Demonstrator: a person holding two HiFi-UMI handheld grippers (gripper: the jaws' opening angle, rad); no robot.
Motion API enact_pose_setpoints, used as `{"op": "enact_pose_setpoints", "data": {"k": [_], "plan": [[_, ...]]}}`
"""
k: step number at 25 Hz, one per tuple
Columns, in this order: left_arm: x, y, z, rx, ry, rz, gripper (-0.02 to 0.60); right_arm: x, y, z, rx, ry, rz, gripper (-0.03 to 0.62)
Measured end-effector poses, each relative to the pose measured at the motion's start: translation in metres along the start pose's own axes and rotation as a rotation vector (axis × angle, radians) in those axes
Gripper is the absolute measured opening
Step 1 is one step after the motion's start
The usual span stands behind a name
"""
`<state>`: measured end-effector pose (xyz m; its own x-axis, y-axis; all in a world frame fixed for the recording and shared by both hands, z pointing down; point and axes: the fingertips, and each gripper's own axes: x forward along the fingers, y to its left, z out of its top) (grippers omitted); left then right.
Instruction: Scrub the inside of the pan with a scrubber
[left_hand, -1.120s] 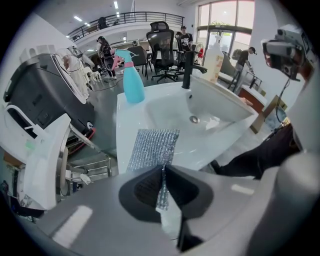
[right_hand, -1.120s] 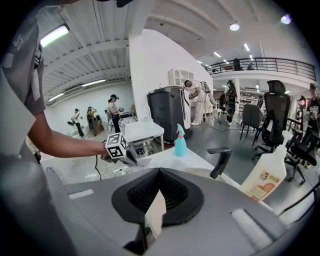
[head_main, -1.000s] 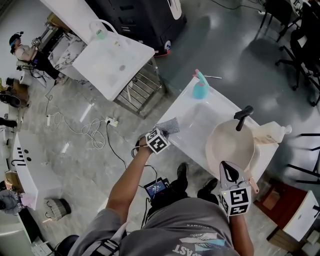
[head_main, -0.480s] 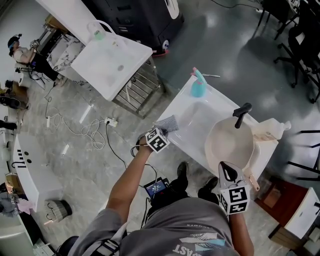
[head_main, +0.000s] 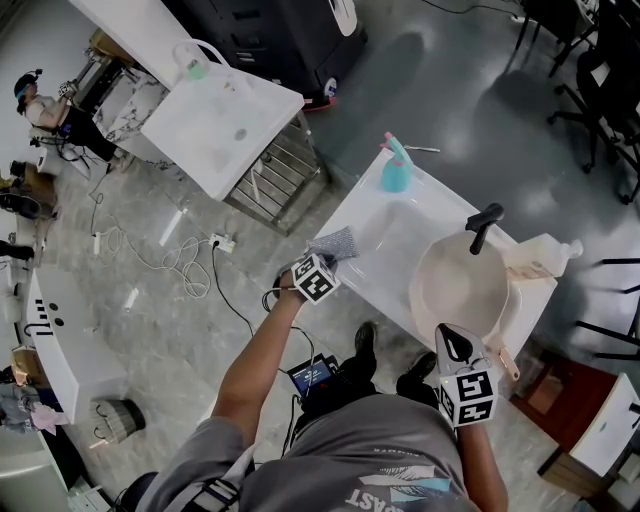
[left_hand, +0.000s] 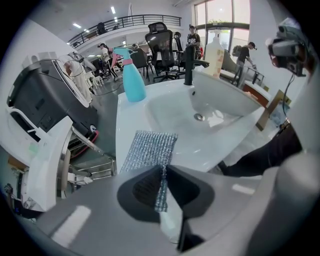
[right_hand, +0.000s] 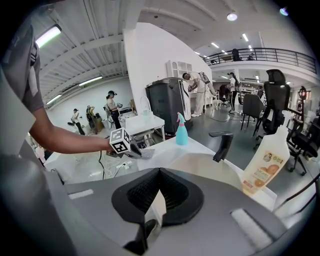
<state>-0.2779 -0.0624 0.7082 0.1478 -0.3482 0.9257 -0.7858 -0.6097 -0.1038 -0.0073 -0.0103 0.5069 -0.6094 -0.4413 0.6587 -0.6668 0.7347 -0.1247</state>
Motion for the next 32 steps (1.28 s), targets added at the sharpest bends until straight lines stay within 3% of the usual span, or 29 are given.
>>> {"op": "enact_pose_setpoints", "data": {"k": [10,32], "plan": [[-0.001,0.003,0.005,0.008,-0.026,0.023,0.043,0.006,-0.001,-0.008,0.008,0.024,0.015,0.002],[0.008,-0.010,0.025,0.027,-0.047,-0.014,0.051,0.019,-0.014,-0.032,0.063,0.086,0.041,0.002]]}}
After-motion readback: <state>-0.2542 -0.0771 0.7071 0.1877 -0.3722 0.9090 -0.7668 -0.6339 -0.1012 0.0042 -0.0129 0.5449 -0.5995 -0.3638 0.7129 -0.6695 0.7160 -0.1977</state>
